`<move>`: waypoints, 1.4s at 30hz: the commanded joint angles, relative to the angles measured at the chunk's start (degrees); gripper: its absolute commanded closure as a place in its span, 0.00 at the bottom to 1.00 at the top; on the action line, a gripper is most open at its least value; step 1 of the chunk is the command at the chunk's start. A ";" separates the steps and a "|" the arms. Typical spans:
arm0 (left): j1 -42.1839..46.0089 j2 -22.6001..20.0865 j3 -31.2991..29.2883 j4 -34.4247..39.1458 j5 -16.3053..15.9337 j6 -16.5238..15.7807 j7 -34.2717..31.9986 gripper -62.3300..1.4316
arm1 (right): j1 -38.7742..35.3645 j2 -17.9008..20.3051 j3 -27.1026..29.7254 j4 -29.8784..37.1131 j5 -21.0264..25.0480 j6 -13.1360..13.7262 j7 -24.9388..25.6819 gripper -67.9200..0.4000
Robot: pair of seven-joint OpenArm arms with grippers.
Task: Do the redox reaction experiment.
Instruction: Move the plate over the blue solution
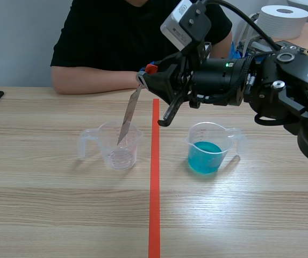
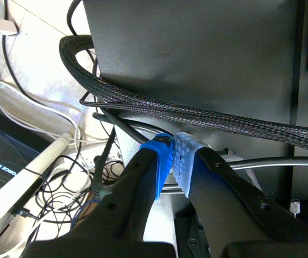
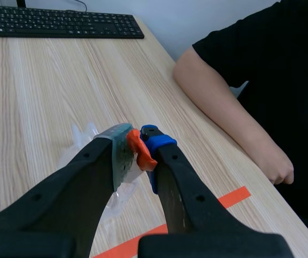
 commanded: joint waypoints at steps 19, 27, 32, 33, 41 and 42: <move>-0.15 -0.02 -0.11 0.66 -0.13 -0.13 -0.20 0.91 | 1.75 0.04 11.76 18.05 19.69 -0.26 -28.87 0.98; -0.15 -0.02 -0.11 0.66 -0.13 -0.13 -0.20 0.91 | -1.18 2.78 19.63 23.26 26.29 -0.72 -36.87 0.98; -0.15 -0.02 -0.11 0.66 -0.13 -0.13 -0.20 0.91 | -5.14 5.25 25.90 23.87 28.37 -0.90 -38.64 0.98; -0.15 -0.02 -0.11 0.66 -0.13 -0.13 -0.20 0.91 | -5.92 5.84 27.10 23.87 28.74 -0.87 -38.91 0.98; -0.15 -0.02 -0.11 0.66 -0.13 -0.13 -0.20 0.91 | -11.96 10.93 35.67 23.87 31.85 -0.87 -39.60 0.98; -0.15 -0.02 -0.11 0.66 -0.13 -0.13 -0.20 0.91 | -12.74 11.65 36.54 23.87 32.44 -0.87 -39.58 0.98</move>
